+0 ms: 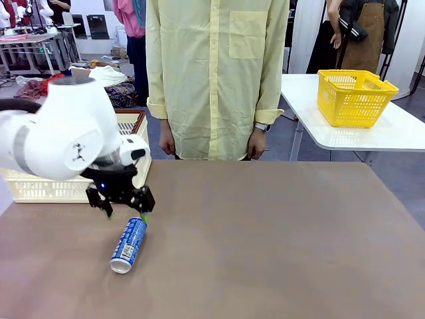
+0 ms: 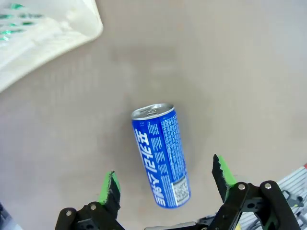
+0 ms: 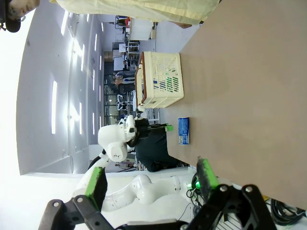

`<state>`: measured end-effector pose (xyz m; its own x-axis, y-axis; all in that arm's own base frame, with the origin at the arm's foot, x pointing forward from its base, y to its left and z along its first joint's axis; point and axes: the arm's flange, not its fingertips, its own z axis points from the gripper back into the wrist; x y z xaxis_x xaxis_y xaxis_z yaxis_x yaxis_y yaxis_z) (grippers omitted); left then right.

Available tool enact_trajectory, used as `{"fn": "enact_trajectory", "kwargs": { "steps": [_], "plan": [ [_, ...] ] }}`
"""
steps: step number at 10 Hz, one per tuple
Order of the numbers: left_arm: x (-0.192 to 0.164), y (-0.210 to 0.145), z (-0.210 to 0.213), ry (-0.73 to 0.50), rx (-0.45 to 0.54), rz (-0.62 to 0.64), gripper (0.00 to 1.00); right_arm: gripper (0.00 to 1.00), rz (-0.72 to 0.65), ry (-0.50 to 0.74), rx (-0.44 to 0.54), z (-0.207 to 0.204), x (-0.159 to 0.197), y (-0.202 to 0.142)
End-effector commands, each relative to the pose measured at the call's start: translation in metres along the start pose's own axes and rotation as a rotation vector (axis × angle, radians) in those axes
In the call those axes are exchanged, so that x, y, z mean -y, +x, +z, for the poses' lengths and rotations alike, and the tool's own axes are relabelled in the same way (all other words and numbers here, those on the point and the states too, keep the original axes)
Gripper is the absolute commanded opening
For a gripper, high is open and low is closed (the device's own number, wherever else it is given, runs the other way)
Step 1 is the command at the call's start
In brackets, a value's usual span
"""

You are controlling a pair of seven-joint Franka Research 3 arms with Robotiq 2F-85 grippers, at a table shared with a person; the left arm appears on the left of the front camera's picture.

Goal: Place the drinks into the Shopping basket.
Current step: Pick up one drink and place it into the Shopping basket.

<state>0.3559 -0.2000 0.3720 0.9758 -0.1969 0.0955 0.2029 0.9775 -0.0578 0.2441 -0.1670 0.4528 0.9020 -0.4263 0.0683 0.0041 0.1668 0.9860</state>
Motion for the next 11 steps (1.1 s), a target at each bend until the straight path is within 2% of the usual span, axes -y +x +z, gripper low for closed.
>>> {"fn": "enact_trajectory", "kwargs": {
  "steps": [1, 3, 10, 11],
  "plan": [
    [-0.018, -0.042, -0.041, -0.010, -0.052, 0.011, 1.00, 1.00, -0.012, 0.021, 0.008, 0.000, -0.006, 0.002],
    [-0.026, -0.048, -0.058, 0.028, -0.063, 0.055, 1.00, 1.00, -0.012, 0.021, 0.008, 0.000, -0.006, 0.002],
    [-0.036, -0.050, -0.081, -0.057, -0.133, 0.045, 1.00, 1.00, -0.012, 0.021, 0.008, 0.000, -0.006, 0.002],
    [-0.036, -0.050, -0.082, -0.066, -0.137, 0.037, 0.80, 1.00, -0.012, 0.021, 0.008, 0.000, -0.006, 0.002]
  ]
}}
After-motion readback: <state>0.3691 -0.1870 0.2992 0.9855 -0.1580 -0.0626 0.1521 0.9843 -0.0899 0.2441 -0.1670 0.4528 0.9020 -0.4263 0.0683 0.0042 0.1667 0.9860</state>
